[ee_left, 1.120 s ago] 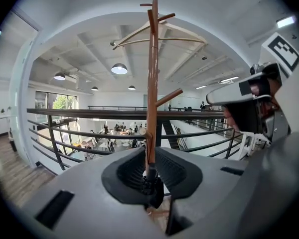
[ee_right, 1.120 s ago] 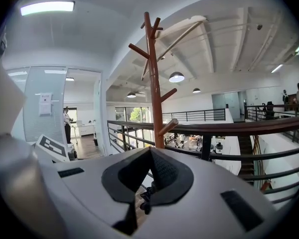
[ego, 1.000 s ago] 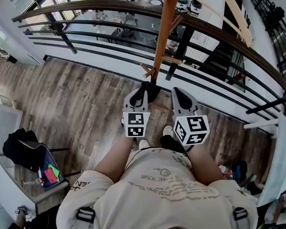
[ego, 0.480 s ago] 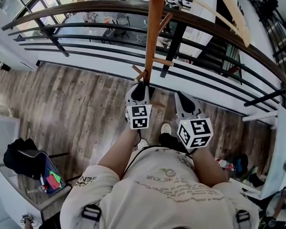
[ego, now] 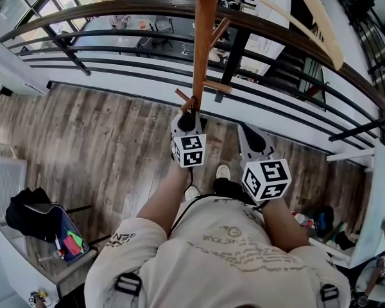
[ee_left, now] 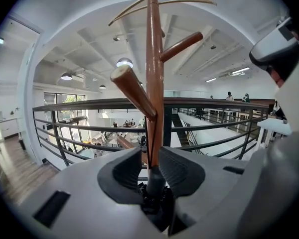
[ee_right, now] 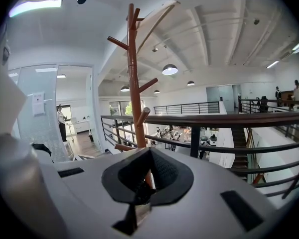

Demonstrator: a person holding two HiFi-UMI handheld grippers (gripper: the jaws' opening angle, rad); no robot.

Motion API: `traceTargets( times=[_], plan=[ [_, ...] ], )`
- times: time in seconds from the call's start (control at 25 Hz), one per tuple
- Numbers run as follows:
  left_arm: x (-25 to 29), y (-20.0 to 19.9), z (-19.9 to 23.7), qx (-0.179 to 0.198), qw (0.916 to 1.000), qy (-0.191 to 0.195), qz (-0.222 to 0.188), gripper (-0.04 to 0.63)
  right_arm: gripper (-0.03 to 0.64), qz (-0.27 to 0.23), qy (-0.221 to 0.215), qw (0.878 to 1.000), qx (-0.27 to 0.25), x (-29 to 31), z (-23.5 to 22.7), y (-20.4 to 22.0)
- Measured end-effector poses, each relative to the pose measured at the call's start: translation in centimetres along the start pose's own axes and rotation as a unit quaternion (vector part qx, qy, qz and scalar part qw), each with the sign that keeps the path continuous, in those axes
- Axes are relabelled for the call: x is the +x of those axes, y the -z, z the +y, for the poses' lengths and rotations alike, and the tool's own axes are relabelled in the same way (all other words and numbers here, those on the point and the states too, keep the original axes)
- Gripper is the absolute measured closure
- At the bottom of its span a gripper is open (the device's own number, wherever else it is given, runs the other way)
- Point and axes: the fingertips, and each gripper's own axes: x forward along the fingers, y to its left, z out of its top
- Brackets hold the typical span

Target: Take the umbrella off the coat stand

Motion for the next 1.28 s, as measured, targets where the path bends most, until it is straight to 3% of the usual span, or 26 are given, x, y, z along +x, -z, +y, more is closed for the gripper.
traceTargets(
  times=[0.44,0.52,0.6,1.28],
  plan=[
    [2.3,0.6,0.1,0.023,0.9993,-0.023,0.019,0.511,0.614,0.007,0.010,1.000,0.003,0.0,-2.1,0.1],
    [2.4,0.6,0.0,0.026,0.9992,-0.020,0.023,0.545,0.614,0.008,0.012,1.000,0.004,-0.1,-2.4,0.3],
    [2.3,0.7,-0.2,0.019,0.9994,-0.012,0.027,0.583,0.614,0.009,0.013,1.000,0.005,-0.3,-2.5,0.5],
    [-1.2,0.1,-0.2,-0.015,0.9996,-0.002,0.025,0.586,0.614,-0.003,0.002,1.000,0.006,-1.7,-1.4,0.4]
  ],
)
